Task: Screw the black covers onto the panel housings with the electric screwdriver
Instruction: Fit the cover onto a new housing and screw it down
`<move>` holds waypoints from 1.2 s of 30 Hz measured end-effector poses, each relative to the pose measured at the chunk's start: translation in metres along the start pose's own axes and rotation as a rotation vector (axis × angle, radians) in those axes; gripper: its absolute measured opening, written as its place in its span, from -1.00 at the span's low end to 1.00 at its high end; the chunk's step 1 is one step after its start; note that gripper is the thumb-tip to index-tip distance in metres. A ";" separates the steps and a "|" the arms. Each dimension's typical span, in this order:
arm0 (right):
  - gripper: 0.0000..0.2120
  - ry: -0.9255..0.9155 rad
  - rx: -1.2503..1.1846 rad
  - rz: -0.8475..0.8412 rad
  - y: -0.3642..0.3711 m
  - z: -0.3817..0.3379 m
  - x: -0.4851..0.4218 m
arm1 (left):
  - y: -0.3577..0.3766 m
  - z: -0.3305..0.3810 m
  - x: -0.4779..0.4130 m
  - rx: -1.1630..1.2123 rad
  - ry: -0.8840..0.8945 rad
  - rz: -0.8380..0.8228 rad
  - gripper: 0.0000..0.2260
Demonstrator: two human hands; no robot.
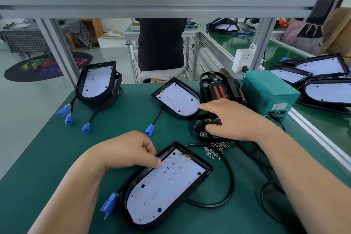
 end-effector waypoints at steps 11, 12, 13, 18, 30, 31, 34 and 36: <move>-0.14 0.070 -0.049 -0.122 0.021 0.052 0.031 | -0.013 0.026 0.007 0.045 0.174 0.201 -0.87; -0.14 0.064 -0.071 -0.108 0.020 0.052 0.031 | -0.016 0.029 0.008 0.091 0.192 0.223 -0.88; -0.15 0.057 -0.116 -0.088 0.017 0.053 0.032 | -0.016 0.030 0.008 0.135 0.204 0.227 -0.89; -0.24 0.001 -0.395 0.084 -0.003 0.051 0.040 | -0.002 0.036 0.000 0.254 0.233 0.211 -0.89; -0.23 -0.361 -0.415 0.034 -0.015 -0.052 0.090 | 0.014 0.032 -0.013 0.583 0.115 0.189 -0.48; -0.22 -0.367 -0.376 -0.014 -0.007 -0.060 0.089 | 0.016 0.030 -0.014 0.603 0.085 0.163 -0.41; -0.24 -0.370 -0.305 -0.108 0.008 -0.078 0.086 | 0.023 0.029 -0.014 0.668 0.038 0.070 -0.33; -0.25 -0.385 -0.288 -0.122 0.010 -0.084 0.086 | 0.024 0.033 -0.014 0.628 0.063 0.056 -0.35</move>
Point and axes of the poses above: each hand's wrist, its own x-axis away from the middle knuckle, its own y-axis out of the palm, z = x × y, the point moved 9 cm from there along -x, towards the middle knuckle, and after that the axes turned 4 degrees about -y, right-handed, at the moved point
